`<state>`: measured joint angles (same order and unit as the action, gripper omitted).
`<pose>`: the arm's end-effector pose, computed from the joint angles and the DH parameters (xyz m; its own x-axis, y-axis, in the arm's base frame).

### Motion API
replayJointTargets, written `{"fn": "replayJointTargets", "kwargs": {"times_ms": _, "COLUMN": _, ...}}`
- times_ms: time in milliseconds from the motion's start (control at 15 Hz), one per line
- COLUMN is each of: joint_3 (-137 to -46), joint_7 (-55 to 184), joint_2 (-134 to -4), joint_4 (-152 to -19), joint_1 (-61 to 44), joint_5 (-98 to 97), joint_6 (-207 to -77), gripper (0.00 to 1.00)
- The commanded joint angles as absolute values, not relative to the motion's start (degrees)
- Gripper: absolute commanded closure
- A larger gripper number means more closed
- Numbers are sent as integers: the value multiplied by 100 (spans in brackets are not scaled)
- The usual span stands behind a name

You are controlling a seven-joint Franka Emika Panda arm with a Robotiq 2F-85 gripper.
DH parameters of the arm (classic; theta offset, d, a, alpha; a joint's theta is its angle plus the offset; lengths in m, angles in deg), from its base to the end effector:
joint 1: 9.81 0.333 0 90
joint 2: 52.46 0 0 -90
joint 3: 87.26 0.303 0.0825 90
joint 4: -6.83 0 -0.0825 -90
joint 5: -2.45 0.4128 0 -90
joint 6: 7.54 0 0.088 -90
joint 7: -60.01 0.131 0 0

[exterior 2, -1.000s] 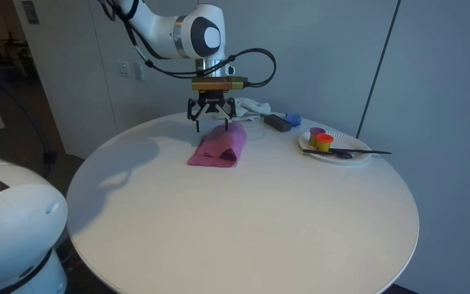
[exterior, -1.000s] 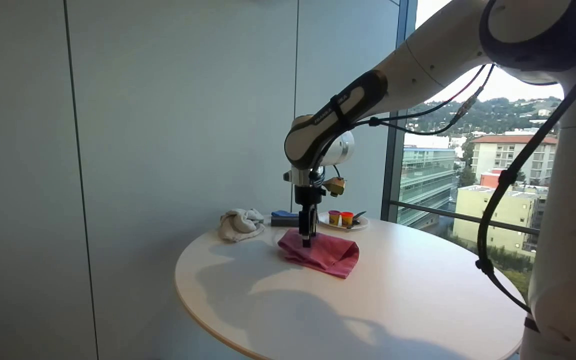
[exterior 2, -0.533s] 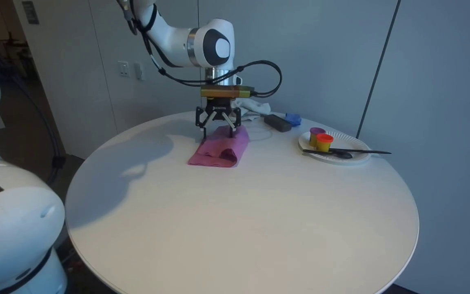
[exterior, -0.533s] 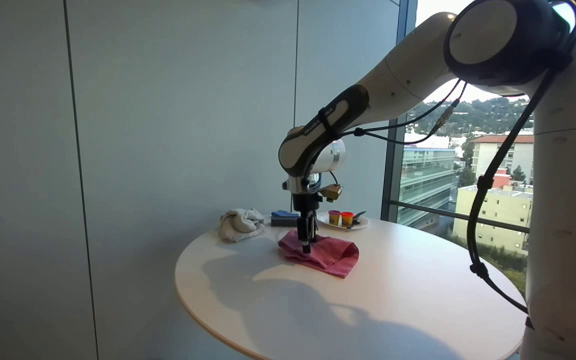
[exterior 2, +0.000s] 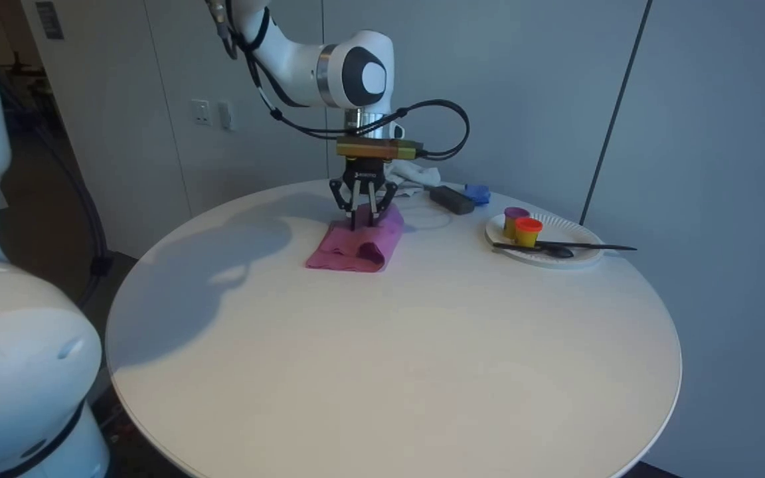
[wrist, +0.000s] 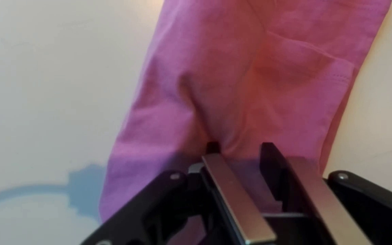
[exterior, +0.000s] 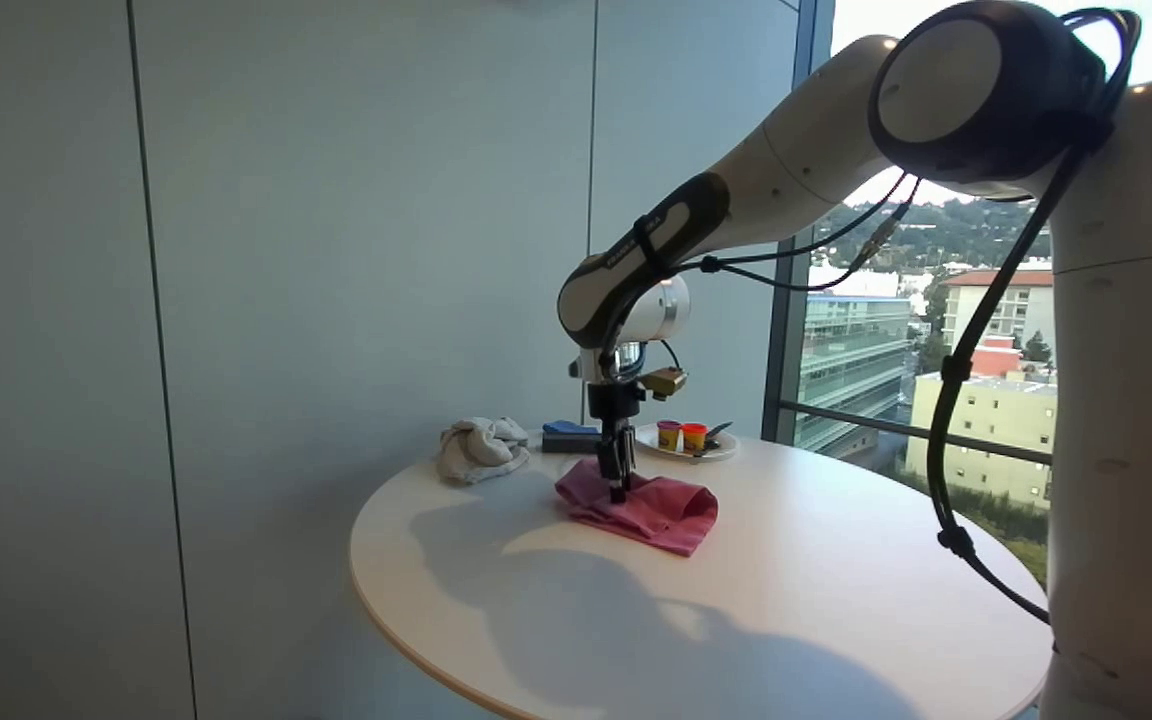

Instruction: Unfold the pink t-shirt.

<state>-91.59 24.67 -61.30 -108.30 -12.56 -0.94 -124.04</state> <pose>0.5818 -0.0766 0.3166 0.8566 0.4962 -0.1415 0.4979 -0.8668 -0.0260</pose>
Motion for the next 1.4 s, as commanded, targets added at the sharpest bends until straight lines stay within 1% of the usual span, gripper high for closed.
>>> {"fn": "replayJointTargets", "kwargs": {"times_ms": 0, "joint_3": -9056, "joint_7": 2547, "joint_2": -6247, "joint_4": -10587, "joint_1": -1364, "joint_5": -8, "joint_6": -12209, "gripper": 93}}
{"fn": "replayJointTargets", "kwargs": {"times_ms": 67, "joint_3": -9056, "joint_7": 2568, "joint_2": -6248, "joint_4": -10583, "joint_1": -1371, "joint_5": -9, "joint_6": -12216, "gripper": 98}}
{"fn": "replayJointTargets", "kwargs": {"times_ms": 133, "joint_3": -9056, "joint_7": 2587, "joint_2": -6250, "joint_4": -10574, "joint_1": -1379, "joint_5": -5, "joint_6": -12219, "gripper": 98}}
{"fn": "replayJointTargets", "kwargs": {"times_ms": 200, "joint_3": -9054, "joint_7": 2586, "joint_2": -6243, "joint_4": -10575, "joint_1": -1389, "joint_5": 14, "joint_6": -12229, "gripper": 100}}
{"fn": "replayJointTargets", "kwargs": {"times_ms": 267, "joint_3": -9056, "joint_7": 2617, "joint_2": -6241, "joint_4": -10574, "joint_1": -1393, "joint_5": 10, "joint_6": -12234, "gripper": 100}}
{"fn": "replayJointTargets", "kwargs": {"times_ms": 333, "joint_3": -9058, "joint_7": 2631, "joint_2": -6229, "joint_4": -10579, "joint_1": -1399, "joint_5": 16, "joint_6": -12239, "gripper": 96}}
{"fn": "replayJointTargets", "kwargs": {"times_ms": 533, "joint_3": -9057, "joint_7": 2626, "joint_2": -6082, "joint_4": -10658, "joint_1": -1412, "joint_5": 22, "joint_6": -12290, "gripper": 96}}
{"fn": "replayJointTargets", "kwargs": {"times_ms": 933, "joint_3": -9142, "joint_7": 2602, "joint_2": -4791, "joint_4": -11314, "joint_1": -1411, "joint_5": -317, "joint_6": -12575, "gripper": 96}}
{"fn": "replayJointTargets", "kwargs": {"times_ms": 1133, "joint_3": -9199, "joint_7": 3523, "joint_2": -4152, "joint_4": -11623, "joint_1": -1440, "joint_5": -1367, "joint_6": -12438, "gripper": 96}}
{"fn": "replayJointTargets", "kwargs": {"times_ms": 1333, "joint_3": -9192, "joint_7": 4372, "joint_2": -3925, "joint_4": -11835, "joint_1": -1587, "joint_5": -2306, "joint_6": -12130, "gripper": 96}}
